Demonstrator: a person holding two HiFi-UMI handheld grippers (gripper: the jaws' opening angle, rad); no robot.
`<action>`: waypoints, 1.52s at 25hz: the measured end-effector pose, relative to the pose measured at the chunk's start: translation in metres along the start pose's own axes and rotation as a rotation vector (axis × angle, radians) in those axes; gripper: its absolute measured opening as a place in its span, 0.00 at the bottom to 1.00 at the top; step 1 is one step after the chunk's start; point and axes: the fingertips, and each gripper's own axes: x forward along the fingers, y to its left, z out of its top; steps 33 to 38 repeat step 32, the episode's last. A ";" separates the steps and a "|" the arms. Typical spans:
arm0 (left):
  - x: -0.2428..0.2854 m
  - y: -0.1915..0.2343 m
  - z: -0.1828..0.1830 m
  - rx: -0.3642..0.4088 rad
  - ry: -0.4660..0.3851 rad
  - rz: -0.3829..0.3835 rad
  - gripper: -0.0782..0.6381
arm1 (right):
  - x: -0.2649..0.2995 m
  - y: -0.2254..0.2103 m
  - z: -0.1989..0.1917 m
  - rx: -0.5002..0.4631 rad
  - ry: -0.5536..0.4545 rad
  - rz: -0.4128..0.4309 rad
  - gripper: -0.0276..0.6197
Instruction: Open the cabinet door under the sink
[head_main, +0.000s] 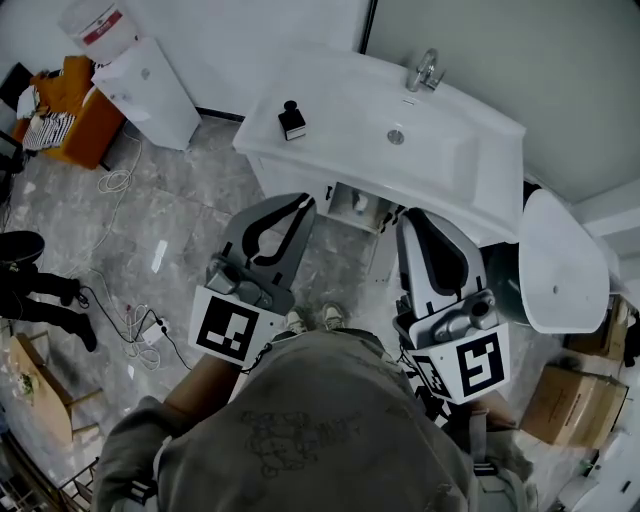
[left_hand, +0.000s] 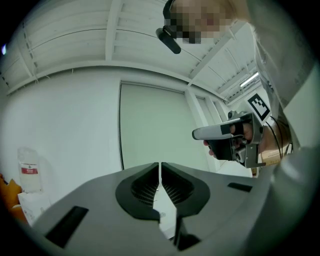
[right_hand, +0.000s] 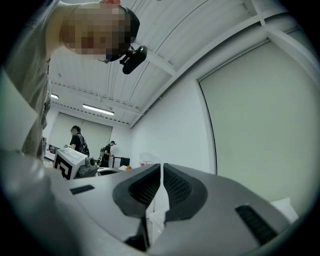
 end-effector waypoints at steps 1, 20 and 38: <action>-0.002 -0.001 -0.002 -0.002 0.003 0.005 0.15 | -0.001 0.002 -0.001 -0.002 0.002 0.002 0.10; -0.007 -0.005 -0.022 -0.043 0.067 -0.003 0.15 | -0.004 0.009 -0.025 0.007 0.054 0.009 0.10; -0.011 -0.011 -0.017 -0.029 0.058 -0.015 0.15 | -0.008 0.007 -0.024 0.002 0.051 -0.003 0.10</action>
